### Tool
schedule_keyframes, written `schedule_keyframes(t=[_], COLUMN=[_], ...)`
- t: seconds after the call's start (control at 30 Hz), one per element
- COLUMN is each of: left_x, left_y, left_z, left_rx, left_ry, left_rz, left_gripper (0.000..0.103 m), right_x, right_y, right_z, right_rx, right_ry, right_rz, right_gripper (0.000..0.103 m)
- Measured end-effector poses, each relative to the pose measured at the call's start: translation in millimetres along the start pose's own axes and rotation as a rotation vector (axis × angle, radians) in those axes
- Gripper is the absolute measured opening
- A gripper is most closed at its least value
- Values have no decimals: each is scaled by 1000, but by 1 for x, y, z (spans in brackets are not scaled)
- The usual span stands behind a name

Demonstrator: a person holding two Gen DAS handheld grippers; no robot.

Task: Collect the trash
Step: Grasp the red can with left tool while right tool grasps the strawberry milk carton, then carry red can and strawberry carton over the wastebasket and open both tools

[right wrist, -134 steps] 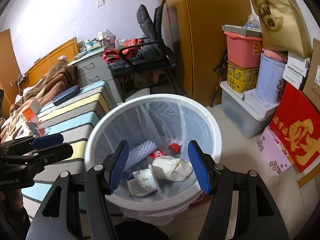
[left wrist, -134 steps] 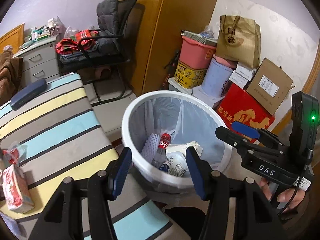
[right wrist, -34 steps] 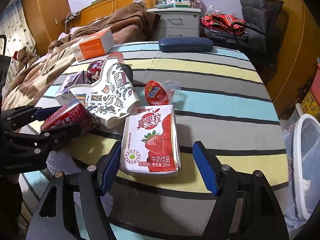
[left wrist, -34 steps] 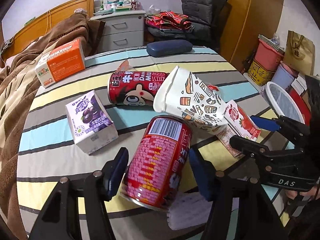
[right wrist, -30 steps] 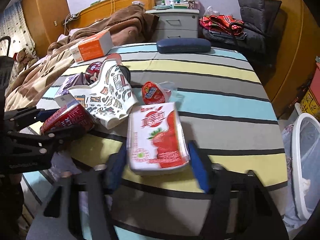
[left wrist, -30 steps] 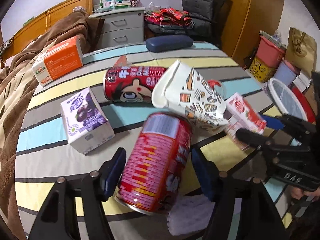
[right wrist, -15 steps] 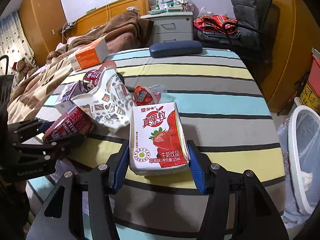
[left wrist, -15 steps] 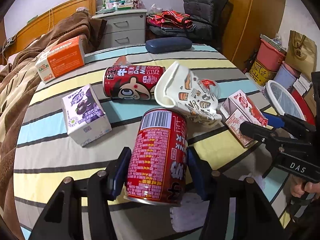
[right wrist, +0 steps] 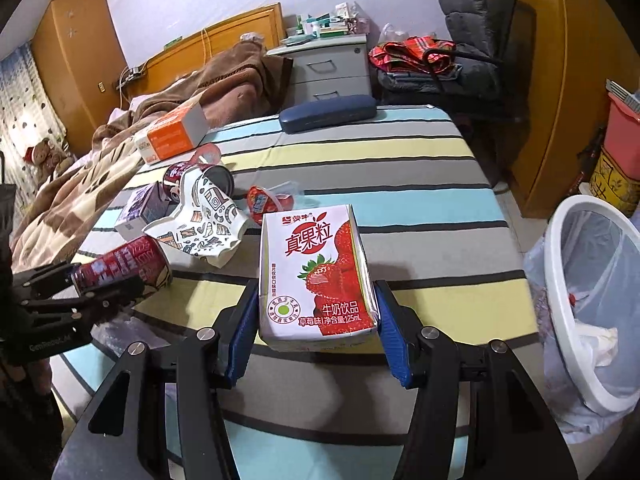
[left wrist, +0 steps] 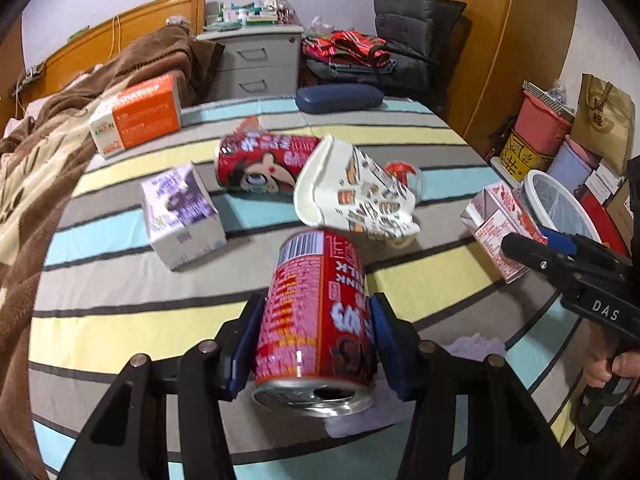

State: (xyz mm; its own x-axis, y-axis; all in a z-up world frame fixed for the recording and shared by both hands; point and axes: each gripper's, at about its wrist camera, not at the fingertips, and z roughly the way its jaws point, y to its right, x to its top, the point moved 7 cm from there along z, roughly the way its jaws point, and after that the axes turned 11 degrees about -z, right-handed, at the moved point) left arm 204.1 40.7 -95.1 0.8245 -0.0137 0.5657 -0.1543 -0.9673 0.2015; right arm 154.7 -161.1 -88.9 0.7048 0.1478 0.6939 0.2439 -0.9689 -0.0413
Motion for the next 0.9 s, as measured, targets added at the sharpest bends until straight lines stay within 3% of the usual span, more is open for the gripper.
schedule_keyframes(t=[0.33,0.67,0.9], left_x=[2,5,1], left_y=[3,11,15], left_z=[21,6,-10], left_rx=[2,-3,-4], left_ry=[-67,-5,35], left_rz=[-33,-40,-43], left_gripper=[64,55,55], right_x=[-2,-4,-6], right_y=[2,9,12], right_z=[-1,-6,-15], right_rx=[10,2,-2], right_ry=[-2,6,23], right_rz=[2,14,28], right_gripper=[56,56,56])
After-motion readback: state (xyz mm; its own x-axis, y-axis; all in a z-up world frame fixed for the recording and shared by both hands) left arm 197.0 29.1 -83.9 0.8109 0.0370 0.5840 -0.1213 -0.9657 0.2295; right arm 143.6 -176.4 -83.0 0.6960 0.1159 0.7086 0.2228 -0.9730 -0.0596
